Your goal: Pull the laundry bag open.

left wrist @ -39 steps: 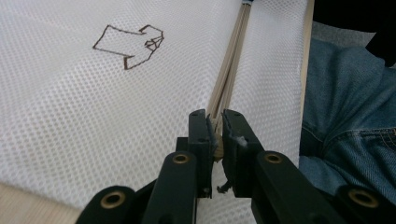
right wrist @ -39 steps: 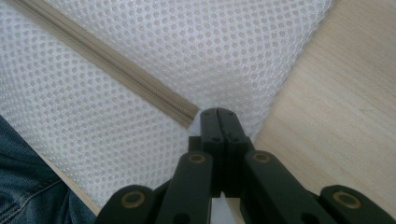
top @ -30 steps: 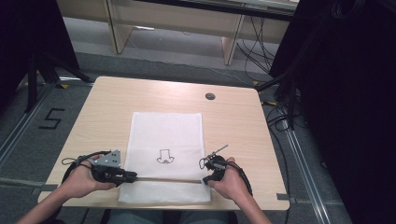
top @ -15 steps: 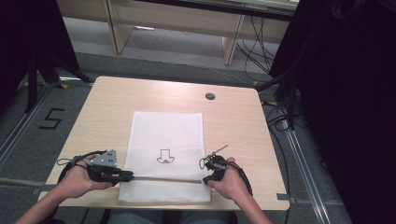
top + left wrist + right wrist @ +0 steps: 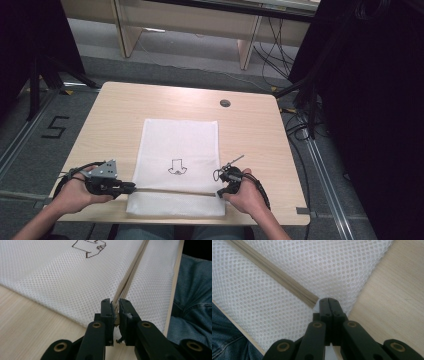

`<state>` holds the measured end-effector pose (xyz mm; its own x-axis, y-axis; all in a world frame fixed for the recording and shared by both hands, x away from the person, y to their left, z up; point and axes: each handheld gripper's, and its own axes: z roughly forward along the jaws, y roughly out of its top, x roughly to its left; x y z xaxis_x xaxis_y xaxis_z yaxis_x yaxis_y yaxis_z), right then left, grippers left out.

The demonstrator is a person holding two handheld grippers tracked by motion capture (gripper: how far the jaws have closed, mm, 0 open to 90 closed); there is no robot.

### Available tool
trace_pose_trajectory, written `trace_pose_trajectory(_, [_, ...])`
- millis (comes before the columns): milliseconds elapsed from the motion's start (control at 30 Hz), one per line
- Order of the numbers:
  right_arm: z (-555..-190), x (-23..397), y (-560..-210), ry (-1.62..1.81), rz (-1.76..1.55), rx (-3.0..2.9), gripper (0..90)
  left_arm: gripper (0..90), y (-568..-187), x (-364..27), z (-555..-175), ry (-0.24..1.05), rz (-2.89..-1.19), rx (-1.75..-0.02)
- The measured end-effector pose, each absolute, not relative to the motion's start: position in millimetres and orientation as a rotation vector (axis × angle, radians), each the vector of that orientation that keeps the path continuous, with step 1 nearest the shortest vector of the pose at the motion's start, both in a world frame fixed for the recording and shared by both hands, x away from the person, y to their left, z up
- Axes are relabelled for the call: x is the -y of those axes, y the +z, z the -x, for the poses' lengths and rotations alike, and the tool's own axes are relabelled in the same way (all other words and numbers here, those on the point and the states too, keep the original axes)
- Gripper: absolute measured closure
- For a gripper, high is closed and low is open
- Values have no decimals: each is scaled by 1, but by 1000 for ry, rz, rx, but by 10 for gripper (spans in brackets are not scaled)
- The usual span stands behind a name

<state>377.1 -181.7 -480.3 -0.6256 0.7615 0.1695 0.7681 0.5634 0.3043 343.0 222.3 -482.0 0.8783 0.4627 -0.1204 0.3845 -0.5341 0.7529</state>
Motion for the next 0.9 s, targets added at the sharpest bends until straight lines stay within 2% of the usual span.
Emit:
trace_pose_trajectory(633, [-377, 182, -480, -554, 1347, 2761, 900, 821, -490, -237, -342, 164, -2246, -682])
trace_pose_trajectory(900, [-377, 183, -481, -560, 1337, 2767, 900, 821, -489, -238, -343, 188, -2293, -653])
